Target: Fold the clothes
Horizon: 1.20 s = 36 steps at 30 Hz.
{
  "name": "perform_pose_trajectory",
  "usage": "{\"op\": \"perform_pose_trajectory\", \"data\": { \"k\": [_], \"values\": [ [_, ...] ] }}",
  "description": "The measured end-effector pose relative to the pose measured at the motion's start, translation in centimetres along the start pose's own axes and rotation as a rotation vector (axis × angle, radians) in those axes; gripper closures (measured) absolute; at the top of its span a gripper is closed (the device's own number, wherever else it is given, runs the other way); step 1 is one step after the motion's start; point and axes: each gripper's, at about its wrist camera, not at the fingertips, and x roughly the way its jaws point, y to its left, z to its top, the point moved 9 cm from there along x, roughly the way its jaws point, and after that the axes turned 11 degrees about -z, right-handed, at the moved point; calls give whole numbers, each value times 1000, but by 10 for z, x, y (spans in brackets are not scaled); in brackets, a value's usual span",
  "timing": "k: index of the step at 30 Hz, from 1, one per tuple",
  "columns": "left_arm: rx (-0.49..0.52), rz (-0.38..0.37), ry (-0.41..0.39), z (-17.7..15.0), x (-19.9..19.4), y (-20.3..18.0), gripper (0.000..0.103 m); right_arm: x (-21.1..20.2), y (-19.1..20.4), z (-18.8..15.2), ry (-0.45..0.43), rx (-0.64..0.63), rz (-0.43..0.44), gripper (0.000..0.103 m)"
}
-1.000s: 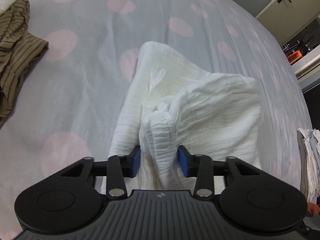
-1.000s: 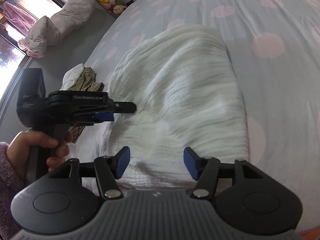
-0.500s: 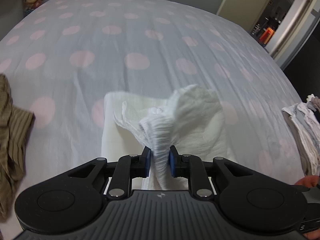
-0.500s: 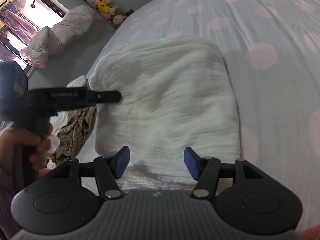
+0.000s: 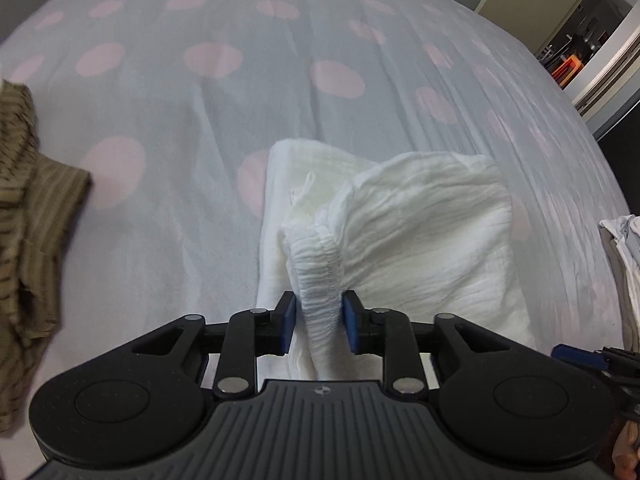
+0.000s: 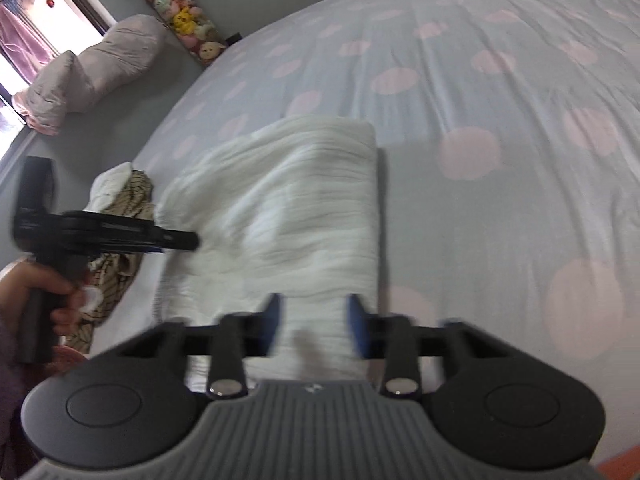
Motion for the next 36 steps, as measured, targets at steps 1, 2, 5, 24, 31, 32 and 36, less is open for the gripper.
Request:
{"op": "perform_pose_trajectory", "data": {
  "k": [1,2,5,24,31,32,36],
  "values": [
    [3,1,-4,0,-3,-2,78,1,0,-2,-1,-15,-6,77],
    [7,2,-8,0,-7,-3,78,1,2,-2,-4,-38,-12,77],
    [20,-1,-22,1,-16,-9,78,11,12,-10,25,-127,-47,77],
    [73,13,-87,33,7,-11,78,13,36,57,-110,-200,-56,78],
    [12,17,-71,38,41,14,78,64,43,103,-115,-207,-71,79],
    [12,18,-68,37,46,17,78,74,43,105,-102,-205,-69,79],
    [16,36,-55,31,66,31,78,107,46,103,-66,-227,-64,82]
  ]
}}
